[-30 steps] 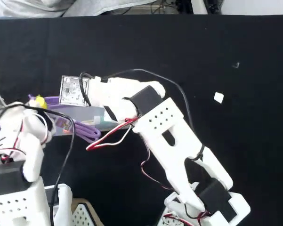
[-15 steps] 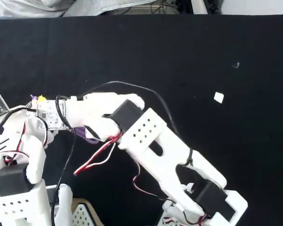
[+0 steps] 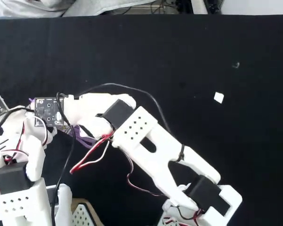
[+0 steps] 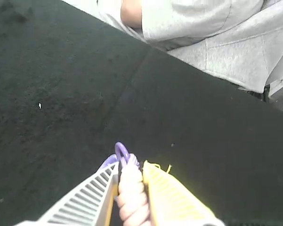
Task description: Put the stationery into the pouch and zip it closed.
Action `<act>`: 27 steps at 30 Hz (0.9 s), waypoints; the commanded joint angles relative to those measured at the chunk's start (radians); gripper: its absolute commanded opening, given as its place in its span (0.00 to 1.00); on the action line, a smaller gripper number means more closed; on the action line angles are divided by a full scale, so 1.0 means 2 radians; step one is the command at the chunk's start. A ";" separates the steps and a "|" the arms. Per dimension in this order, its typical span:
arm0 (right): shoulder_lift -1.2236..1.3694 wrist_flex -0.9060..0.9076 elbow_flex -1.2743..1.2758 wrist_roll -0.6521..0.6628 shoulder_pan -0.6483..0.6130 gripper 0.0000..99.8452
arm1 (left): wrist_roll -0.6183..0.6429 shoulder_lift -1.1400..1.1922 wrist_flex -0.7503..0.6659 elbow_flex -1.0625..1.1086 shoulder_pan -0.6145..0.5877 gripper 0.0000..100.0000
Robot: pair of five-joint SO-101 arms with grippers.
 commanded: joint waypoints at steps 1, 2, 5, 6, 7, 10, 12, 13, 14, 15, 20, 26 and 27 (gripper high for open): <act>0.001 -0.021 0.007 -0.004 -0.004 0.01 | -0.005 -0.008 -0.012 -0.007 -0.003 0.03; 0.001 -0.021 0.008 -0.004 -0.003 0.01 | -0.005 -0.008 -0.012 -0.007 -0.003 0.03; -0.001 -0.018 0.008 -0.005 0.002 0.01 | -0.005 -0.008 -0.012 -0.007 -0.003 0.03; -0.002 -0.018 0.008 -0.005 0.007 0.01 | -0.005 -0.008 -0.012 -0.007 -0.003 0.03; -0.003 -0.018 0.008 -0.005 0.012 0.01 | -0.005 -0.008 -0.012 -0.007 -0.003 0.03; -0.003 -0.016 0.008 -0.005 0.034 0.01 | -0.017 -0.008 -0.013 -0.007 -0.008 0.03; -0.003 -0.005 0.008 -0.005 0.045 0.01 | -0.018 -0.007 -0.016 -0.007 -0.020 0.03; -0.003 0.002 0.007 -0.005 0.049 0.01 | -0.019 -0.005 -0.017 -0.007 -0.026 0.03; -0.003 0.007 0.007 -0.005 0.051 0.01 | -0.019 -0.005 -0.017 -0.007 -0.031 0.03; -0.005 0.011 0.007 -0.005 0.051 0.01 | -0.020 -0.004 -0.017 -0.007 -0.032 0.03; -0.040 0.030 0.008 -0.005 0.051 0.01 | -0.020 -0.004 -0.059 0.032 -0.035 0.03; -0.076 0.064 0.010 -0.004 0.056 0.01 | -0.040 -0.004 -0.111 0.094 -0.036 0.03; -0.076 0.066 0.010 -0.004 0.061 0.01 | -0.044 -0.004 -0.114 0.099 -0.036 0.03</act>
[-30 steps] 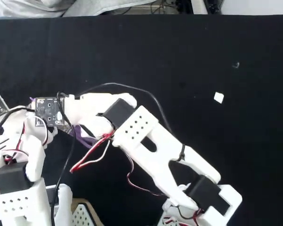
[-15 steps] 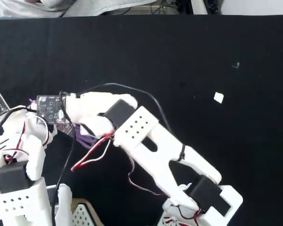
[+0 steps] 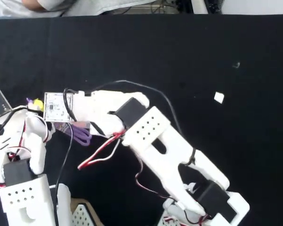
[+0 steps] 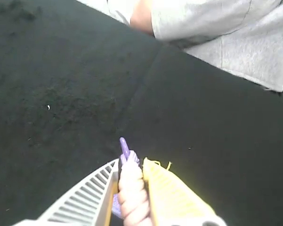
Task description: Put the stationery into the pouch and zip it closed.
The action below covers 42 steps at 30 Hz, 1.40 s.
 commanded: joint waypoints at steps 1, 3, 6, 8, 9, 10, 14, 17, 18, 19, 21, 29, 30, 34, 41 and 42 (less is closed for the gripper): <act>-0.026 0.015 0.000 -0.002 0.031 0.01 | -0.015 -0.003 -0.022 0.009 -0.014 0.03; -0.026 0.015 0.001 -0.002 0.046 0.01 | -0.015 -0.002 -0.028 0.010 -0.035 0.03; -0.026 0.015 0.001 -0.001 0.061 0.01 | -0.018 -0.002 -0.036 0.008 -0.060 0.03; -0.026 0.015 0.002 -0.001 0.064 0.01 | -0.030 -0.002 -0.037 0.010 -0.070 0.03; -0.025 0.015 0.003 -0.001 0.064 0.01 | -0.043 -0.002 -0.035 0.013 -0.074 0.03; -0.023 0.014 0.004 -0.002 0.064 0.01 | -0.051 -0.002 -0.037 0.019 -0.076 0.03; 0.010 0.012 0.004 0.000 0.064 0.01 | -0.061 -0.002 -0.038 0.034 -0.088 0.03; 0.040 -0.005 0.004 -0.002 0.064 0.01 | -0.077 -0.002 -0.038 0.035 -0.088 0.03; 0.047 -0.012 0.004 -0.002 0.064 0.01 | -0.079 -0.002 -0.038 0.035 -0.088 0.03; 0.054 -0.017 0.004 -0.002 0.064 0.01 | -0.082 -0.002 -0.037 0.035 -0.089 0.03; 0.064 -0.024 0.004 -0.001 0.062 0.01 | -0.084 -0.002 -0.038 0.042 -0.096 0.03; 0.070 -0.033 -0.007 -0.002 0.033 0.01 | -0.084 -0.006 -0.038 0.054 -0.101 0.03; 0.070 -0.033 -0.007 -0.002 0.027 0.01 | -0.084 -0.006 -0.038 0.055 -0.102 0.03; 0.081 -0.031 -0.007 -0.002 0.013 0.02 | -0.082 -0.007 -0.038 0.059 -0.102 0.03; 0.132 -0.029 -0.031 -0.002 0.006 0.02 | -0.081 -0.007 -0.037 0.059 -0.102 0.03; 0.140 -0.029 -0.040 -0.003 0.006 0.02 | -0.081 -0.007 -0.037 0.059 -0.102 0.03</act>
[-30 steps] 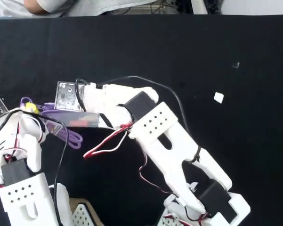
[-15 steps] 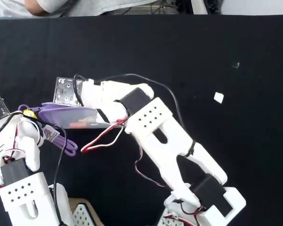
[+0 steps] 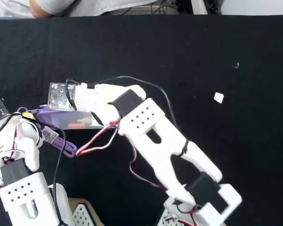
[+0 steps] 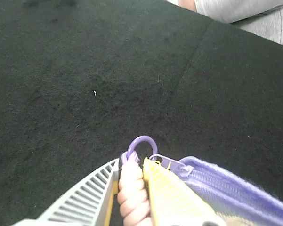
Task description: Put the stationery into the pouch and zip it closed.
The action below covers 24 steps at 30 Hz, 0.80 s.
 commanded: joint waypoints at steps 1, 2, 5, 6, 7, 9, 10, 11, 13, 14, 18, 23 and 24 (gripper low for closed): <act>0.051 -0.003 -0.019 -0.010 -0.018 0.03 | 0.000 -0.007 -0.013 -0.005 -0.008 0.03; 0.058 -0.003 -0.026 -0.021 -0.018 0.06 | 0.000 -0.007 -0.013 -0.005 -0.008 0.03; 0.076 -0.003 -0.036 -0.032 -0.024 0.16 | 0.000 -0.007 -0.012 -0.005 -0.009 0.03; 0.082 -0.003 -0.037 -0.032 -0.028 0.18 | 0.000 -0.007 -0.011 -0.005 -0.010 0.03; 0.086 -0.003 -0.036 -0.032 -0.031 0.17 | 0.001 -0.007 -0.012 -0.005 -0.014 0.03; 0.094 -0.002 -0.035 -0.032 -0.041 0.15 | 0.001 -0.007 -0.013 -0.005 -0.021 0.03; 0.097 -0.002 -0.036 -0.032 -0.042 0.13 | 0.001 -0.007 -0.013 -0.005 -0.023 0.03; 0.099 -0.002 -0.038 -0.032 -0.042 0.11 | 0.001 -0.007 -0.013 -0.005 -0.024 0.03; 0.099 -0.008 -0.040 -0.033 -0.041 0.05 | 0.000 -0.007 -0.013 -0.005 -0.028 0.03; 0.099 -0.008 -0.043 -0.035 -0.041 0.01 | -0.001 -0.007 -0.013 -0.005 -0.030 0.03; 0.102 -0.003 -0.061 -0.038 -0.025 0.01 | -0.003 -0.007 -0.015 0.000 -0.036 0.03; 0.102 0.022 -0.078 -0.053 0.009 0.01 | -0.021 -0.007 -0.084 0.055 -0.046 0.03; 0.102 0.028 -0.078 -0.052 0.015 0.01 | -0.026 -0.007 -0.100 0.068 -0.053 0.03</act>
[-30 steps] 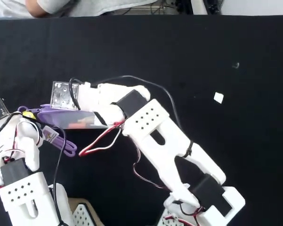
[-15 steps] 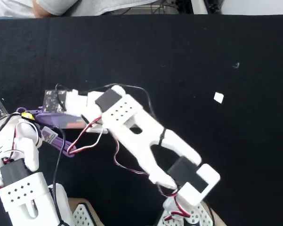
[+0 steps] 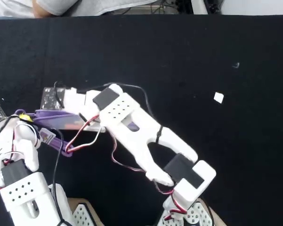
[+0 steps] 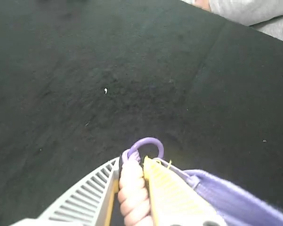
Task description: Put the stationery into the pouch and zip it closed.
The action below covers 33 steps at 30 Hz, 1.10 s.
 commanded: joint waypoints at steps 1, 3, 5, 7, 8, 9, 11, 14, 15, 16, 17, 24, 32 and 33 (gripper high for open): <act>-0.007 0.025 -0.030 -0.005 0.038 0.01 | -0.019 -0.005 -0.058 0.029 -0.030 0.03; -0.007 0.028 -0.030 -0.005 0.046 0.01 | -0.020 -0.003 -0.077 0.049 -0.046 0.03; -0.007 0.031 -0.029 -0.005 0.051 0.01 | -0.022 -0.005 -0.087 0.062 -0.065 0.03; -0.006 0.033 -0.028 -0.005 0.053 0.01 | -0.038 -0.006 -0.087 0.066 -0.079 0.03; -0.006 0.037 -0.028 -0.005 0.053 0.01 | -0.041 -0.007 -0.087 0.069 -0.085 0.03; -0.006 0.040 -0.028 -0.005 0.051 0.01 | -0.042 -0.007 -0.087 0.069 -0.092 0.03; -0.006 0.041 -0.028 -0.008 0.051 0.01 | -0.044 -0.005 -0.090 0.070 -0.106 0.03; -0.001 0.041 -0.023 -0.008 0.051 0.01 | -0.044 -0.005 -0.091 0.070 -0.120 0.03; 0.003 0.041 -0.022 -0.008 0.051 0.01 | -0.044 -0.005 -0.091 0.070 -0.122 0.03; 0.010 0.041 -0.021 -0.008 0.052 0.01 | -0.046 -0.005 -0.091 0.070 -0.122 0.03; 0.018 0.041 -0.021 -0.008 0.052 0.01 | -0.051 -0.004 -0.091 0.070 -0.122 0.03; 0.065 0.042 -0.025 -0.019 0.053 0.01 | -0.091 -0.006 -0.140 0.100 -0.172 0.03; 0.081 0.074 -0.072 -0.026 0.065 0.01 | -0.149 -0.003 -0.198 0.123 -0.203 0.03; 0.086 0.084 -0.089 -0.026 0.071 0.01 | -0.150 -0.003 -0.204 0.125 -0.204 0.03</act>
